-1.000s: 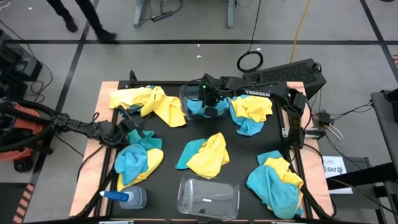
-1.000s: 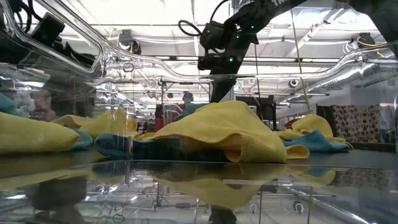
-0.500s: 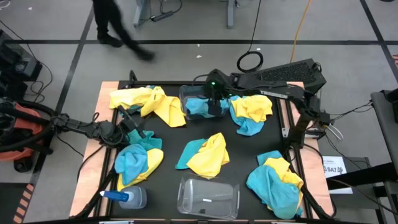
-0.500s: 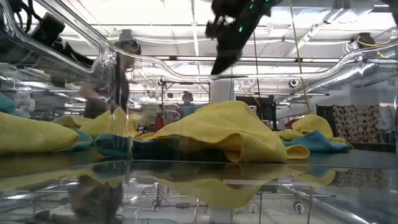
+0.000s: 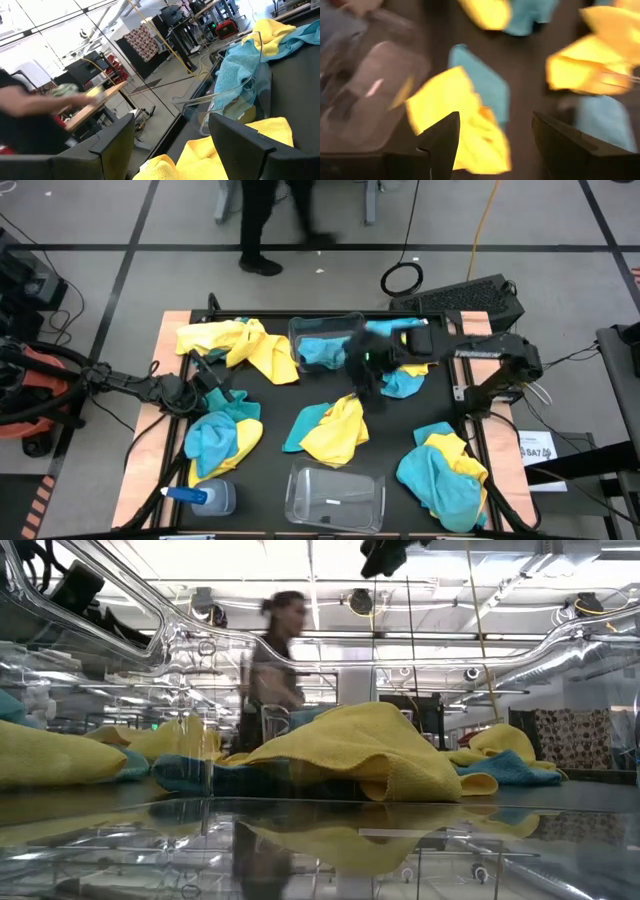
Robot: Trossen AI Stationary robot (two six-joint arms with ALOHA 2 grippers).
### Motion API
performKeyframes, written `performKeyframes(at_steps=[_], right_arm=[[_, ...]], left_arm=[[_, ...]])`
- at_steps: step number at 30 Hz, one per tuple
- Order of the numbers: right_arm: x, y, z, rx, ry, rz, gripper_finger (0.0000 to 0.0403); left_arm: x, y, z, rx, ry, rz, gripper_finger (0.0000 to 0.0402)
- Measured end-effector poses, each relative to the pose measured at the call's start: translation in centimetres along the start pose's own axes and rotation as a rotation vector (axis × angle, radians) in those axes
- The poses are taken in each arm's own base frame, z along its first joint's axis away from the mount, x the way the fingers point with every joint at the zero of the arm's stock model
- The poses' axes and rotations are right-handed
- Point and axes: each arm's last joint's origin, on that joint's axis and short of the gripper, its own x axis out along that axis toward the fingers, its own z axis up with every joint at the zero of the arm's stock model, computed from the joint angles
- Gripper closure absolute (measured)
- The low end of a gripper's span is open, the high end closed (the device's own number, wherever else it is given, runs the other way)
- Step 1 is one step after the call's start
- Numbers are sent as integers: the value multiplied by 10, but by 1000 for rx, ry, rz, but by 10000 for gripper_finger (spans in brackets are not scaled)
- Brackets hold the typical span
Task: Sort microfiber towel by color & place in baskets
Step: Put the yellow microfiber towel into the bottom transparent bin
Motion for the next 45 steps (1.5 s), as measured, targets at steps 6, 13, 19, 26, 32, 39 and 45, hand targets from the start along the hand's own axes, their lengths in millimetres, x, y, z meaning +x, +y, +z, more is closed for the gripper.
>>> performKeyframes(at_steps=[6, 13, 19, 26, 32, 39, 45], right_arm=[[47, 46, -2, -133, 38, 84, 165], [96, 57, -31, -166, 134, -37, 165], [121, 54, -56, -120, 127, -48, 165], [140, 48, -82, -40, 91, -76, 166], [148, 46, -100, 13, 114, -112, 201], [153, 49, -105, 17, 125, -102, 309], [153, 60, -100, -32, 106, -97, 393]], left_arm=[[0, 0, 0, 0, 0, 0, 142], [0, 0, 0, 0, 0, 0, 142], [0, 0, 0, 0, 0, 0, 142], [0, 0, 0, 0, 0, 0, 142], [0, 0, 0, 0, 0, 0, 142], [0, 0, 0, 0, 0, 0, 142], [0, 0, 0, 0, 0, 0, 142]])
